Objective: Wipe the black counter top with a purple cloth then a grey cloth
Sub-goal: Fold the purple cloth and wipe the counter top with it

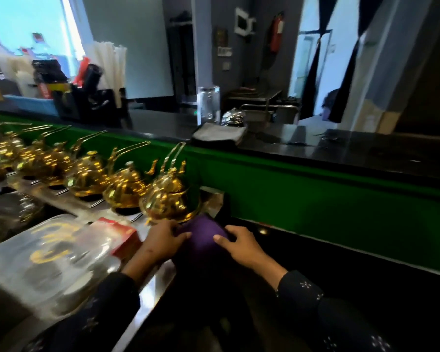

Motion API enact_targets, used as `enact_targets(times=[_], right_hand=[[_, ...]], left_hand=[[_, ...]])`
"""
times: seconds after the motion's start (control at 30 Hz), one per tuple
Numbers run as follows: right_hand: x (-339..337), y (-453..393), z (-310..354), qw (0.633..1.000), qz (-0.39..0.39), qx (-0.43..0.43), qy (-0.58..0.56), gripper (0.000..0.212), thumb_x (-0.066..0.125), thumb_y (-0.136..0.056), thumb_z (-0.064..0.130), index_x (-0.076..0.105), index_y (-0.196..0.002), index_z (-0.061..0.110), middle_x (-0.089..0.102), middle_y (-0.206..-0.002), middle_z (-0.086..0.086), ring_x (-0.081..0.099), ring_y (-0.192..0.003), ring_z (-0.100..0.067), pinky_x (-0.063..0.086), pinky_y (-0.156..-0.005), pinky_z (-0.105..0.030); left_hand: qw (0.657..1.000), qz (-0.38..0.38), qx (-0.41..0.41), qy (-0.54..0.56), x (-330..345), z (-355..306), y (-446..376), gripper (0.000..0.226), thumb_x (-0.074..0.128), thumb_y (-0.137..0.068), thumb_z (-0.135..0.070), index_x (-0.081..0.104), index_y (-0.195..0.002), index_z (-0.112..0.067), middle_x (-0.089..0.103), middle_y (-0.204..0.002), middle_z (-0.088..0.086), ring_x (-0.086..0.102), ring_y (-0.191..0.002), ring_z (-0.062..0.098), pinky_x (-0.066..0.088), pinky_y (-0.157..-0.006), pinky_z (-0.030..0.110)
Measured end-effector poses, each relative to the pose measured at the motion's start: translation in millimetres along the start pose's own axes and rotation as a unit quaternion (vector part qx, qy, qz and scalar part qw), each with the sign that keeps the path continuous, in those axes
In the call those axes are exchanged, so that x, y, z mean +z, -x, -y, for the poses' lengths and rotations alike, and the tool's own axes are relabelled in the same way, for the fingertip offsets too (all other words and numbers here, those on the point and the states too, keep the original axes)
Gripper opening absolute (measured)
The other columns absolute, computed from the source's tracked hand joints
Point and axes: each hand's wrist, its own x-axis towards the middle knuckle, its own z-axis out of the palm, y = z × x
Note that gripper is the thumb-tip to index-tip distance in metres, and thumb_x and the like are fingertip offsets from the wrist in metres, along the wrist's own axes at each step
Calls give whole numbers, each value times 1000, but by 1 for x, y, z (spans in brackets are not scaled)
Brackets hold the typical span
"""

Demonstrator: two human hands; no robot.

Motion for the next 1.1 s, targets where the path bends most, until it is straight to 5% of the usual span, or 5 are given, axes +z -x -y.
enact_targets(times=[0.13,0.33,0.47,0.67,1.1], right_hand=[[-64,23,3,996,-79,-52,-6,21,69,-87,30,59,-70,23,60,-69,7,53,-65,-4,41,-63,-27],[-164,68,7,982,-167,-75,38,24,71,-86,31,62,-75,11,59,-71,1,49,-65,-3,39,-63,-25],[-215,97,4,976,-202,-85,5,16,72,-83,27,57,-80,30,60,-80,12,55,-75,-3,45,-70,-25],[-254,122,-2,970,-233,-45,-57,13,65,-89,17,61,-102,14,70,-100,-4,67,-93,-19,55,-82,-36],[-292,62,47,946,-289,-82,121,7,68,-88,20,63,-92,17,64,-85,3,58,-79,-12,39,-64,-19]], left_hand=[[977,33,58,200,-5,-51,1,16,70,-84,-24,66,-82,-9,69,-76,12,67,-67,24,53,-61,35],[938,72,170,295,7,-149,9,12,68,-85,-19,67,-86,-8,67,-74,4,63,-68,16,52,-60,29],[921,68,238,300,18,-206,17,5,66,-87,-15,67,-85,-11,65,-69,0,59,-65,14,50,-58,27],[913,66,298,273,37,-265,30,10,66,-87,-24,69,-94,-18,72,-89,13,69,-85,28,55,-78,42],[945,-47,231,227,10,-289,-10,17,72,-83,-25,69,-93,-12,66,-80,-1,58,-69,5,45,-57,6]])
